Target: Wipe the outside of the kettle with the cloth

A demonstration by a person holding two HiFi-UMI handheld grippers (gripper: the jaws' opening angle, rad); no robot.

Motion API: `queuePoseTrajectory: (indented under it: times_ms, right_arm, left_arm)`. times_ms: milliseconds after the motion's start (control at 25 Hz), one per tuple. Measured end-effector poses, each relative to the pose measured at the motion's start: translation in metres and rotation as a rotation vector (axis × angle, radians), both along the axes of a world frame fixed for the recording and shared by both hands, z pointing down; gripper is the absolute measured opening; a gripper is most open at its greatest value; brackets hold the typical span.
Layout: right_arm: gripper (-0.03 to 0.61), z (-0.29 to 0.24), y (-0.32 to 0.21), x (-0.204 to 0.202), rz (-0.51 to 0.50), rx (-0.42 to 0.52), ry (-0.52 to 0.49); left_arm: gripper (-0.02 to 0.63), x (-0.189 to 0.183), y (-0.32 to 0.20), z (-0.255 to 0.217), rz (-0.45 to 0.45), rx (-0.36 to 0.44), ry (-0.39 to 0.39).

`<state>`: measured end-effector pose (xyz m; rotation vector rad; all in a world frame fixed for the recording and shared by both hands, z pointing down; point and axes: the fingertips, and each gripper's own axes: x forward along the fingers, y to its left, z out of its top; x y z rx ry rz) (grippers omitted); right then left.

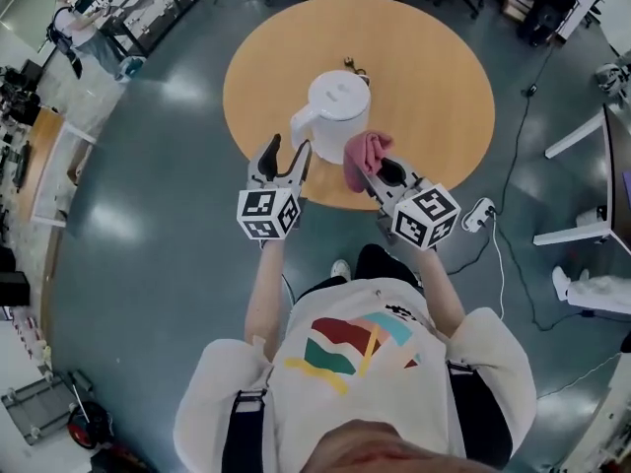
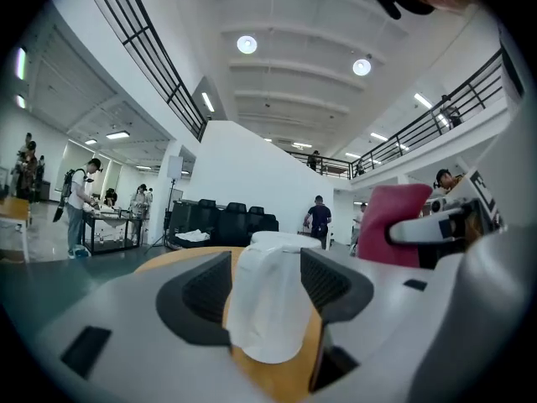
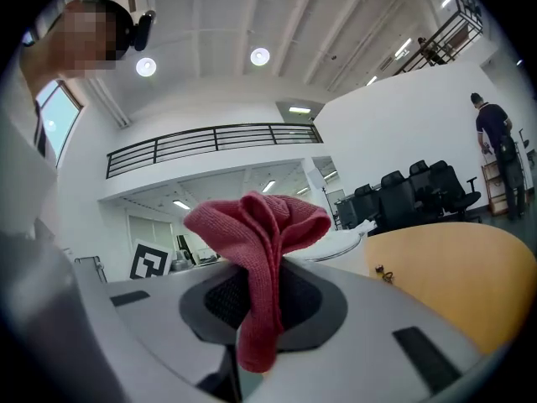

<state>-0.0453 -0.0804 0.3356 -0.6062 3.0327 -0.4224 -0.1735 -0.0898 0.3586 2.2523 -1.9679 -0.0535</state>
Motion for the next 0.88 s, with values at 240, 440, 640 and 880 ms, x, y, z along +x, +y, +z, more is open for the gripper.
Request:
queuePoseTrajectory:
  times_ms: [240,440,640,880]
  right_arm:
    - [0.048,0.016,-0.025,-0.028,-0.021,-0.02,0.059]
    - [0.048,0.024,-0.035,-0.053,-0.072,0.009,0.114]
    - [0.048,0.035,-0.053,-0.086,-0.094,0.048,0.196]
    - [0.048,0.055,-0.065,-0.1,-0.084,0.072,0.278]
  left_arm:
    - [0.285,-0.005,-0.033,0.021,0.029,-0.045,-0.037]
    - [0.285,-0.016,-0.046,0.037,0.0,-0.073,-0.039]
    - [0.284,-0.031,-0.069,0.044,0.014,-0.079,-0.064]
    - [0.275,-0.022,-0.08,0.049,0.073,-0.055,-0.095]
